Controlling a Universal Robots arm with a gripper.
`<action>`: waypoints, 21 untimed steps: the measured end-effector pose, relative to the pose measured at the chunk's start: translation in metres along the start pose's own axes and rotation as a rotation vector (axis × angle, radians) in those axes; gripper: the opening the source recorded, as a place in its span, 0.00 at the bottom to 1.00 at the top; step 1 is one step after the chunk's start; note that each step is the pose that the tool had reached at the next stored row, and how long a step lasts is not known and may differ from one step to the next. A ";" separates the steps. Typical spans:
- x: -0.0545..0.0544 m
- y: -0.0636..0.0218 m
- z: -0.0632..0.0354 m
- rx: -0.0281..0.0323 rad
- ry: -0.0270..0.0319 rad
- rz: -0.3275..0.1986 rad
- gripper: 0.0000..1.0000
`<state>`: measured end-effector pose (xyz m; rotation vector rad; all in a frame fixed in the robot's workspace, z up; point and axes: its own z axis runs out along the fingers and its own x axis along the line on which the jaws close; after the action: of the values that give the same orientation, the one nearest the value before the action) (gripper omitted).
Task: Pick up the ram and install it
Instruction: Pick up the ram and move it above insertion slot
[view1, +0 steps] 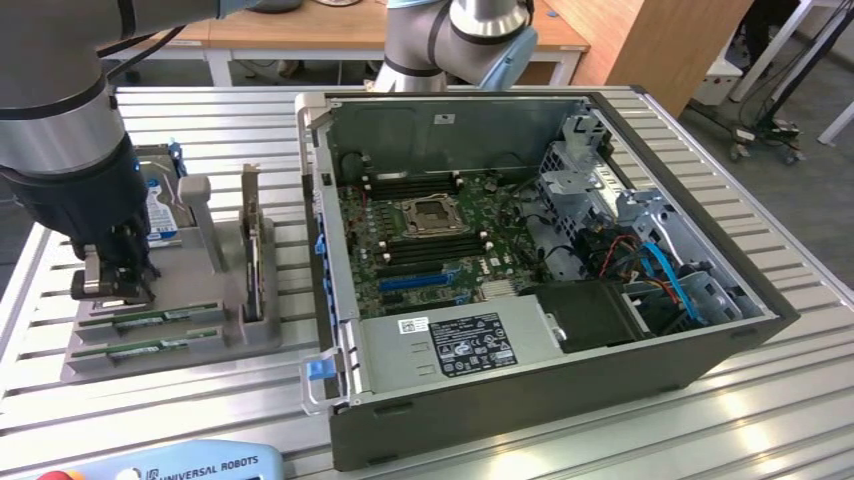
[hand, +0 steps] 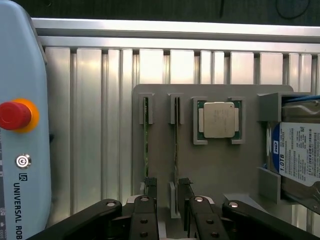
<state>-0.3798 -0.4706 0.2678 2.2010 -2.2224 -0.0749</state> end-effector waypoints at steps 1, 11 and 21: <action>0.000 0.0000 0.0008 0.0000 0.0001 0.000 0.31; 0.001 -0.0002 0.0018 0.0004 -0.0002 0.000 0.31; 0.012 0.0000 0.0013 0.0001 0.0001 0.000 0.31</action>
<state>-0.3800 -0.4825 0.2662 2.2010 -2.2224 -0.0747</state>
